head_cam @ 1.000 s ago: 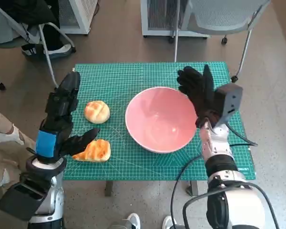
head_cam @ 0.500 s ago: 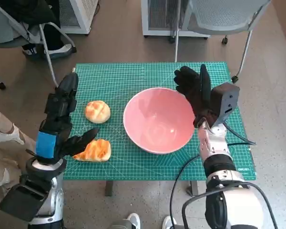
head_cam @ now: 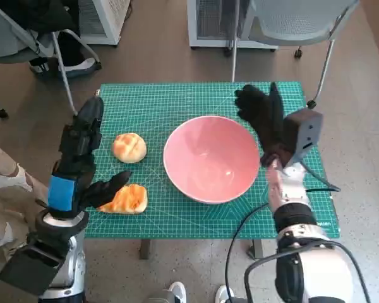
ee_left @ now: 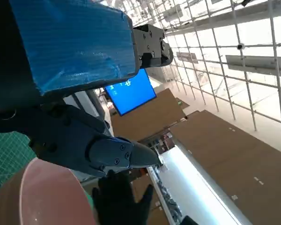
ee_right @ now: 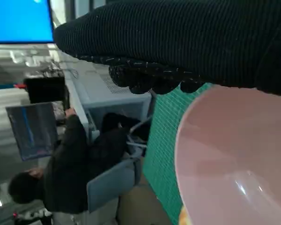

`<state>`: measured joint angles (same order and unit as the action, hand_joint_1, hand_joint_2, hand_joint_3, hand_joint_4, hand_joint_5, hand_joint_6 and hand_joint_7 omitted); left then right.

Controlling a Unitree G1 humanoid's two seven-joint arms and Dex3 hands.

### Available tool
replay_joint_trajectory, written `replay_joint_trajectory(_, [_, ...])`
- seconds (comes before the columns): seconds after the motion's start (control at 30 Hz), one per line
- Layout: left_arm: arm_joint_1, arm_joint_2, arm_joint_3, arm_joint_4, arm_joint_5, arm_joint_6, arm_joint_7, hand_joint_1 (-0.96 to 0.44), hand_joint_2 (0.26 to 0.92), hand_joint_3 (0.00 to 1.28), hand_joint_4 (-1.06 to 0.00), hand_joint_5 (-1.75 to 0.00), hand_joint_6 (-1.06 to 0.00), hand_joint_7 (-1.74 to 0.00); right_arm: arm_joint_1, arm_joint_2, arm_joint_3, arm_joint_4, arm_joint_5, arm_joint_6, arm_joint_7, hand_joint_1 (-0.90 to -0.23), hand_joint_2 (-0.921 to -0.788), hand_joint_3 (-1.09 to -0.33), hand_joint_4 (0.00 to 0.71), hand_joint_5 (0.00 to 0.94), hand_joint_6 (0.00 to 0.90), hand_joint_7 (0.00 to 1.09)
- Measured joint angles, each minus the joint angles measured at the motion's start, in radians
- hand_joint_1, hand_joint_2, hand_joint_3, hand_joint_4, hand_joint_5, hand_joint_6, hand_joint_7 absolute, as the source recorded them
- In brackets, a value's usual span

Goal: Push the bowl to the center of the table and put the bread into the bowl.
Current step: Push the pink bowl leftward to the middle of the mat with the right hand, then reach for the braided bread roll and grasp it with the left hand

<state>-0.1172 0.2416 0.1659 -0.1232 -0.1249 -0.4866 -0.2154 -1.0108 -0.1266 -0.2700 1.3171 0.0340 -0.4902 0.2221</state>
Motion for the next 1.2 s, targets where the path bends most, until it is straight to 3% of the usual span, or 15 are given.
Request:
replay_joint_trajectory(0.17, [0.0, 0.0, -0.001, 0.0, 0.0, 0.004, 0.0, -0.58, 0.921, 0.26, -0.02, 0.0, 0.0, -0.31, -0.003, -0.031, 0.015, -0.02, -0.015, -0.113, -0.005, -0.578, -0.921, -0.853, 0.225, 0.003, 0.301, 0.05])
replay_joint_trajectory(0.37, [-0.005, -0.002, -0.007, 0.0, -0.001, 0.01, -0.001, -0.58, 0.921, 0.26, -0.02, 0.0, 0.0, -0.31, -0.004, -0.032, -0.002, -0.062, 0.031, -0.244, 0.093, -0.576, -0.921, -0.852, 0.191, 0.001, 0.289, 0.05])
replay_joint_trajectory(0.57, [-0.025, -0.002, -0.012, 0.007, -0.005, 0.014, -0.009, -0.58, 0.921, 0.27, -0.02, 0.0, 0.0, -0.32, 0.005, -0.024, -0.035, -0.118, 0.133, -0.312, 0.246, -0.585, -0.921, -0.823, 0.168, 0.0, 0.283, 0.05])
replay_joint_trajectory(0.77, [-0.056, -0.003, -0.02, 0.034, -0.016, 0.014, -0.027, -0.6, 0.921, 0.27, -0.02, -0.01, 0.0, -0.32, 0.063, -0.003, -0.03, -0.273, 0.25, -0.409, 0.432, -0.575, -0.921, -0.806, 0.156, 0.001, 0.265, 0.05])
replay_joint_trajectory(1.03, [-0.083, -0.003, -0.028, 0.064, -0.033, 0.01, -0.044, -0.61, 0.921, 0.26, -0.03, -0.01, 0.0, -0.33, 0.138, 0.003, -0.005, -0.378, 0.315, -0.422, 0.538, -0.579, -0.921, -0.796, 0.155, 0.001, 0.238, 0.05])
replay_joint_trajectory(1.2, [-0.093, -0.003, -0.031, 0.085, -0.034, 0.003, -0.052, -0.62, 0.921, 0.26, -0.03, -0.01, 0.0, -0.34, 0.164, 0.003, 0.005, -0.417, 0.323, -0.418, 0.561, -0.58, -0.921, -0.793, 0.154, 0.0, 0.233, 0.05])
